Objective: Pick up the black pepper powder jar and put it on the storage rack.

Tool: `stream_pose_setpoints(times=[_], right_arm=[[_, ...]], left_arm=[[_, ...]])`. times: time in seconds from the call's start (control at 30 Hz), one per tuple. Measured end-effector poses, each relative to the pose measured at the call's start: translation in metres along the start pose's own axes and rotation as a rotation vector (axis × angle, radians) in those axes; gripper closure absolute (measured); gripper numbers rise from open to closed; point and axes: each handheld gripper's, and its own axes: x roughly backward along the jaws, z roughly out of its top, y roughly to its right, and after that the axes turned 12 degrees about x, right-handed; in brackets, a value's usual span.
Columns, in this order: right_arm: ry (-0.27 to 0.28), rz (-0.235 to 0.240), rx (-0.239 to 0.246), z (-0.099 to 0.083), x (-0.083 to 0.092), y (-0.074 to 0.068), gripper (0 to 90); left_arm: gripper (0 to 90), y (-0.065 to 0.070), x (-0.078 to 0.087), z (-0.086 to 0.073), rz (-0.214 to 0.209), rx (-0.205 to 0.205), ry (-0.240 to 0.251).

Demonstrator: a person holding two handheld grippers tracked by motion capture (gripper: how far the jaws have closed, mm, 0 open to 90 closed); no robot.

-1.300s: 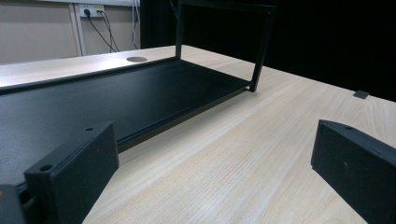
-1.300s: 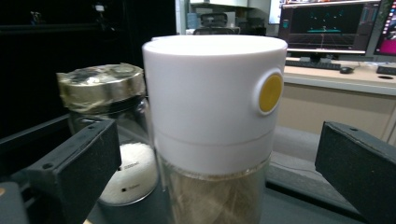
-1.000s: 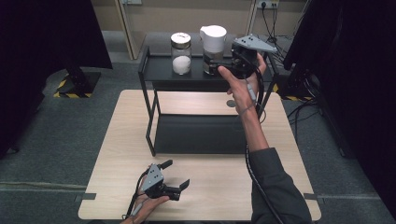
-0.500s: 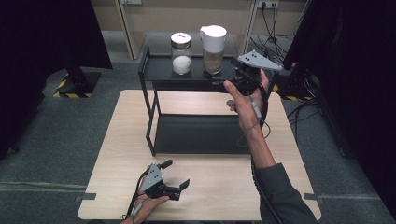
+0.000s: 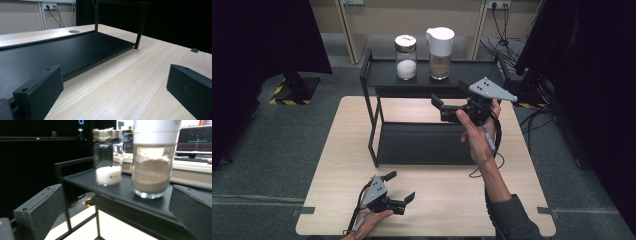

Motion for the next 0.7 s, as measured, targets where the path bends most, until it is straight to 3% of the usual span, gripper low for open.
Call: stream_pose_setpoints(times=[0.37, 0.7], right_arm=[[0.003, 0.03, 0.005, -0.022, 0.021, -0.01, 0.6], [0.001, 0.027, 0.018, -0.048, 0.03, -0.021, 0.7]], left_arm=[[0.2, 0.0, 0.0, 0.0, 0.002, 0.0, 0.001], [0.2, -0.001, -0.001, 0.0, 0.005, 0.0, 0.001]])
